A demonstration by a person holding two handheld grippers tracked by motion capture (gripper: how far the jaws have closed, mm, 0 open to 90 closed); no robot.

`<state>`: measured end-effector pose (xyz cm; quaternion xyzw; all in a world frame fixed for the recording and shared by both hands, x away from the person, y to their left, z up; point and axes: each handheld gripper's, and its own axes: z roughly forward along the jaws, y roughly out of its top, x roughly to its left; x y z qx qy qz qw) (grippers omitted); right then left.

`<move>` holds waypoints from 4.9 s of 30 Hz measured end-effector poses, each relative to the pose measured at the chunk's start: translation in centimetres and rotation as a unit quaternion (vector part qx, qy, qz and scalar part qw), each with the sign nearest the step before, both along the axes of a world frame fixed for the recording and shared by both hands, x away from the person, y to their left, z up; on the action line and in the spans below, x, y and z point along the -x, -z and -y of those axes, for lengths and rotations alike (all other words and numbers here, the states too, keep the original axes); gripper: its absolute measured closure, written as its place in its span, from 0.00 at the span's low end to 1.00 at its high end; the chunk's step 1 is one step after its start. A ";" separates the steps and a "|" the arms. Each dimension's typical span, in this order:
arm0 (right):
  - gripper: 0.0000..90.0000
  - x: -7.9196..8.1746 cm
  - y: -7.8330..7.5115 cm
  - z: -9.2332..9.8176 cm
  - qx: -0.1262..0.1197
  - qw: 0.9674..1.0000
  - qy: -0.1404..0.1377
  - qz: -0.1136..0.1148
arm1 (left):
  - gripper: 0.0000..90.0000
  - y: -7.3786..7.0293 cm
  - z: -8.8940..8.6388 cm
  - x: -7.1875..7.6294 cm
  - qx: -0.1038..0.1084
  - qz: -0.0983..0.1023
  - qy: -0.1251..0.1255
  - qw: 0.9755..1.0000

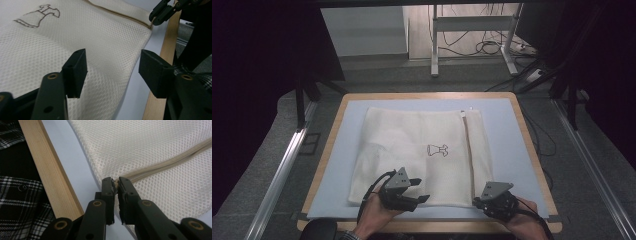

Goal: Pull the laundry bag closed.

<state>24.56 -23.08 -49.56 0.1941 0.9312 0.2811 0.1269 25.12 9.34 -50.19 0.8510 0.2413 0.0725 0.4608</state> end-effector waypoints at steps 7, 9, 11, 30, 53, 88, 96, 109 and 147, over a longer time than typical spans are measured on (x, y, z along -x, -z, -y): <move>0.92 0.0 0.0 0.0 0.000 1.000 -0.001 0.001 | 0.56 0.2 1.8 -0.3 0.006 -0.006 0.021 1.000; 0.92 0.0 -0.1 0.1 0.001 1.000 -0.001 -0.001 | 0.57 0.3 2.4 -0.5 0.006 -0.007 0.029 1.000; 0.93 0.0 -0.1 0.1 0.001 1.000 0.000 -0.002 | 0.60 0.5 3.0 -0.7 0.003 -0.007 0.035 0.999; 0.94 0.1 -0.2 0.1 0.006 1.000 -0.003 0.000 | 0.99 1.3 7.9 -1.8 -0.025 -0.021 0.084 0.996; 0.94 0.0 -0.1 0.1 0.011 1.000 -0.004 -0.003 | 1.00 2.9 12.8 -2.0 -0.082 -0.009 0.104 0.991; 0.95 -0.3 -0.5 -0.7 0.021 1.000 0.002 0.006 | 0.99 3.5 12.7 -1.4 -0.063 0.013 0.094 0.993; 0.95 -0.5 -0.4 -0.7 0.016 1.000 0.006 -0.006 | 1.00 3.5 13.0 -1.2 -0.079 0.025 0.103 0.991; 0.96 -1.3 -0.5 -1.7 0.030 0.999 0.035 0.001 | 1.00 3.5 12.8 -1.2 -0.083 0.030 0.112 0.990; 0.96 -1.6 -0.8 -2.2 0.059 0.998 0.022 0.001 | 1.00 3.5 12.5 -1.4 -0.069 0.015 0.125 0.990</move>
